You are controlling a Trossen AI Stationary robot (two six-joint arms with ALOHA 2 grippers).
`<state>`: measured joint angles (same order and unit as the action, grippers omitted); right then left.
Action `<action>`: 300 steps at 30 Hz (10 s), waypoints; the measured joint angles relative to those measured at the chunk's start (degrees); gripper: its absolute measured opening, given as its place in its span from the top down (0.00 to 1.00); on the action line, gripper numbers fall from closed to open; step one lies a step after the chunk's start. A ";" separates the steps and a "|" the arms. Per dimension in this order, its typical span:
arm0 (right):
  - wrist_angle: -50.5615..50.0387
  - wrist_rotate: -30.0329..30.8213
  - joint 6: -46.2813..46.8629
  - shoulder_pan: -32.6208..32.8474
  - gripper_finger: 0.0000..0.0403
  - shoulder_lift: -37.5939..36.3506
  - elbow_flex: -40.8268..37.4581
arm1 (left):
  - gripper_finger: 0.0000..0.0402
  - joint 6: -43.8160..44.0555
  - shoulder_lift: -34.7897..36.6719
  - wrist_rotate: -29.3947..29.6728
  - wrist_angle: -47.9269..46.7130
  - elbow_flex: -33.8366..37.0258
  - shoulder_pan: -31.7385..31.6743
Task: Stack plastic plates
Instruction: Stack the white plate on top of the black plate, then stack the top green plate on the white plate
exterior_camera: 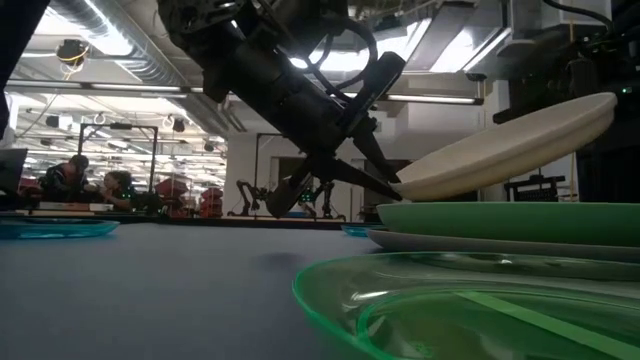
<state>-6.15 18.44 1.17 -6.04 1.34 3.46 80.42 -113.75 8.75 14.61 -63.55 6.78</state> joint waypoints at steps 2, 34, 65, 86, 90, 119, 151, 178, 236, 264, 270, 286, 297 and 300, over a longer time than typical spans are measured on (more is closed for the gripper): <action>0.00 0.00 0.00 0.01 1.00 0.01 0.00 | 0.96 0.00 0.00 0.00 0.00 0.00 -0.02; 0.00 0.00 0.00 0.00 1.00 0.00 0.00 | 0.82 -0.66 0.00 -4.48 0.04 0.00 0.02; -0.01 -0.02 0.00 0.01 1.00 0.01 0.00 | 0.83 -18.53 6.75 -3.82 -0.53 0.07 -1.32; 3.53 1.27 5.78 0.01 0.88 0.01 -0.13 | 0.83 -47.66 19.02 -10.92 -10.58 0.04 -11.24; 3.54 2.45 9.21 0.00 0.75 0.02 -0.13 | 0.83 -50.81 19.02 -11.48 -11.70 0.04 -12.96; -27.22 8.43 15.66 -2.49 0.63 30.46 34.09 | 0.83 -58.53 19.02 -9.25 -12.66 0.02 -14.97; -31.41 -29.64 -19.80 -50.96 0.63 76.24 50.00 | 0.83 -58.62 18.99 -9.22 -12.68 0.03 -14.54; -34.68 -29.44 -48.01 -52.13 0.63 91.17 51.54 | 0.83 -58.64 18.95 -4.78 -12.68 0.02 -11.58; -36.06 -29.95 -53.62 -52.06 1.00 96.67 51.51 | 0.83 -58.62 18.95 -4.79 -12.68 0.02 -11.58; -51.25 -34.56 -50.07 -52.11 1.00 96.67 64.22 | 0.83 -58.60 18.95 -4.76 -12.70 0.02 -11.58; -52.59 -34.57 -49.42 -52.09 1.00 96.67 66.05 | 0.83 -58.60 18.95 -4.76 -12.68 0.02 -11.58; -58.65 -35.36 -46.48 -52.09 1.00 96.67 75.05 | 0.83 -58.62 18.95 -4.76 -12.68 0.03 -11.58; -66.69 -38.26 -47.86 -52.06 1.00 96.67 83.36 | 0.83 -58.62 18.95 -4.74 -12.68 0.02 -11.58; -68.58 -41.18 -47.91 -52.06 1.00 96.67 84.74 | 0.83 -58.62 18.95 -4.74 -12.68 0.03 -11.60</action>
<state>-74.73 -22.74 -46.74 -58.11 98.02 88.20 21.80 -94.80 4.01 1.93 -63.52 -4.81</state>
